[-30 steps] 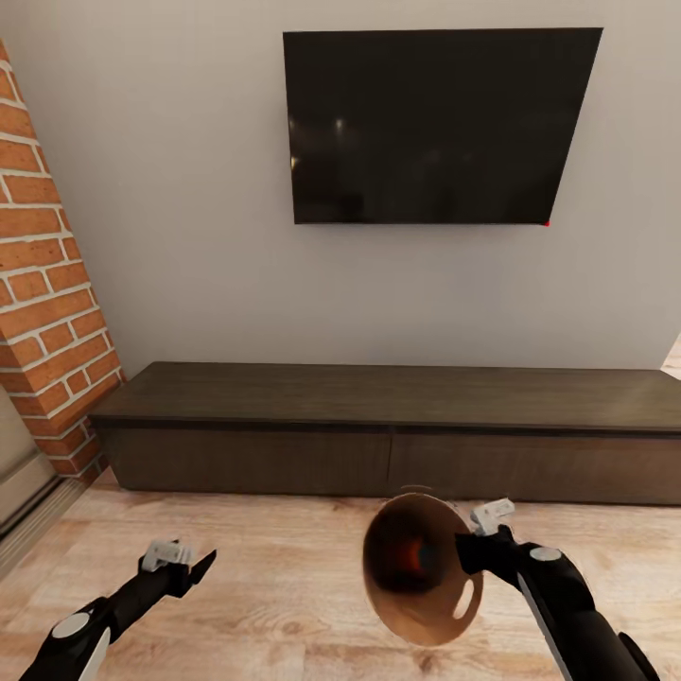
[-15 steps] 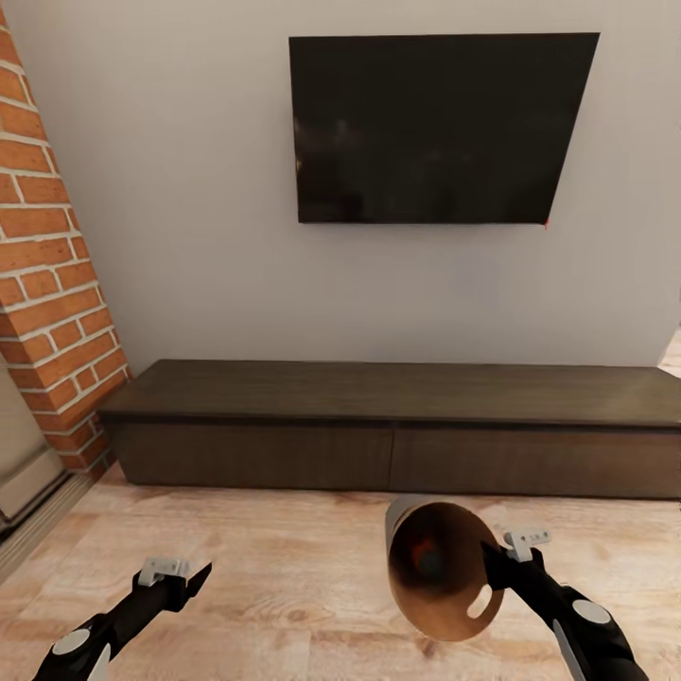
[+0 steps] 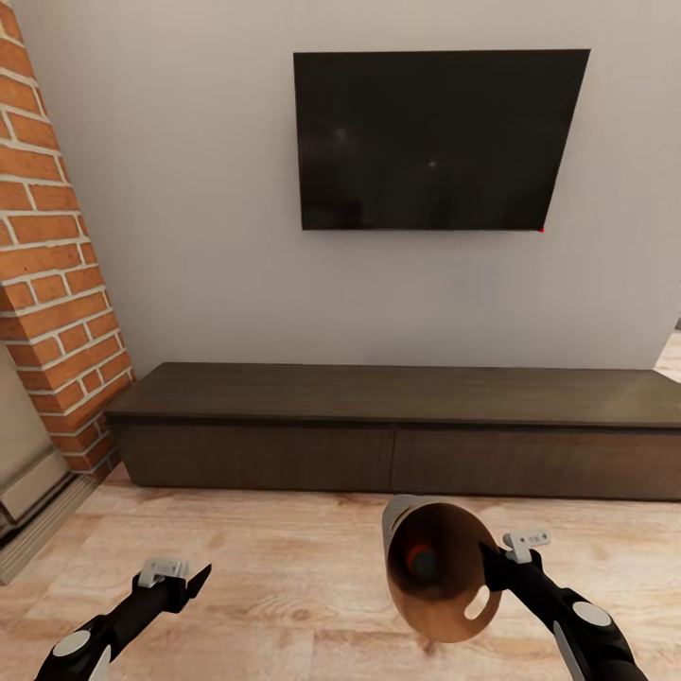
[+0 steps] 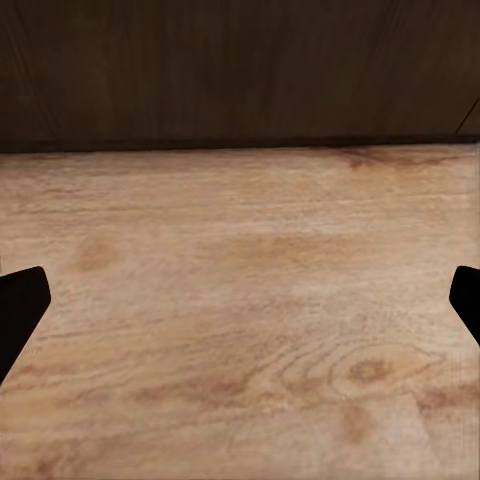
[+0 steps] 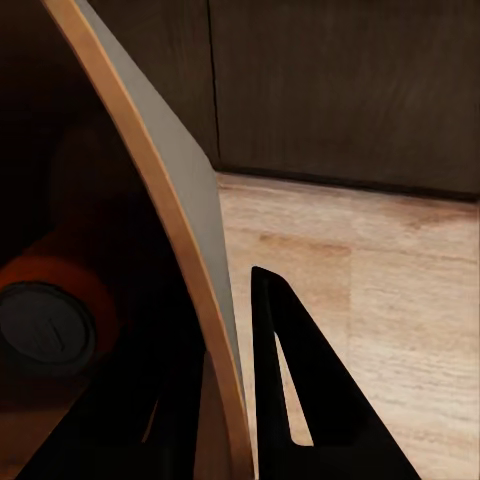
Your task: Put the three can of soda from the living room inside the tash can in the kitchen.
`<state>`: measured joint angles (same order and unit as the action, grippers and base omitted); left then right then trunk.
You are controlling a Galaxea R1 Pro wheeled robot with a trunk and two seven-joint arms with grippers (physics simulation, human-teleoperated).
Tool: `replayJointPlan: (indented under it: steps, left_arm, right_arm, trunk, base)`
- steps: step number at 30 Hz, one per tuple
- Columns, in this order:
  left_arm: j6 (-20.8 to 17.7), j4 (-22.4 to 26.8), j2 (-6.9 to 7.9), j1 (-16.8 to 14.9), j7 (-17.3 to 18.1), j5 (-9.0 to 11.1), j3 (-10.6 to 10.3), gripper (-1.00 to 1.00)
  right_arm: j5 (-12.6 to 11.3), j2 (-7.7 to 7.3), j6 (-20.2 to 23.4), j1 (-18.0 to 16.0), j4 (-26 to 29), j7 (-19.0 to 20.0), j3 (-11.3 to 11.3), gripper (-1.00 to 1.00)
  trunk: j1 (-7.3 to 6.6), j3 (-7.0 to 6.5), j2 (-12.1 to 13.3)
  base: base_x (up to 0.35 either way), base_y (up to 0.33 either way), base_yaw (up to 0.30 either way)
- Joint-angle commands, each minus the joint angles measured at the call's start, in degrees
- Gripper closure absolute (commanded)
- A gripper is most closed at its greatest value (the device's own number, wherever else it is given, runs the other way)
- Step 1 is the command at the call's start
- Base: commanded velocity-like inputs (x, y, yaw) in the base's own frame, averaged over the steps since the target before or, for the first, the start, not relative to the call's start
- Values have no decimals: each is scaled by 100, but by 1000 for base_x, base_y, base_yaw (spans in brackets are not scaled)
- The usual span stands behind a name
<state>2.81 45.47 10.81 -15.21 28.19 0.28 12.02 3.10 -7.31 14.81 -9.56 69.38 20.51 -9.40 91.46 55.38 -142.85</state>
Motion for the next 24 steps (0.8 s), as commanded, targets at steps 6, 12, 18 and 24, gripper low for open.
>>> replayJointPlan:
  steps: [6, 12, 18, 24]
  left_arm:
    - [0, -3, 0, 0, -13, -19, -8, -100]
    - [0, -7, 0, 0, -15, -27, -19, -100]
    - [7, -11, -2, 0, -7, -6, -24, -100]
    - [9, -11, -8, 0, -8, -2, -25, -100]
  right_arm:
    - [-128, 17, 5, -2, 6, 14, 0, 100]
    - [-175, 19, -3, -2, -37, 19, 0, 100]
    - [-178, 27, -4, -2, -124, 8, 6, 100]
    - [-179, 28, -5, -2, -167, 6, 8, 100]
  trunk:
    - [-133, -109, 242]
    - [-265, -217, 482]
    - [-265, -217, 482]
    - [-265, -217, 482]
  base:
    - [0, 0, 0]
    - [0, 0, 10]
    - [0, 0, 176]
    - [0, 0, 241]
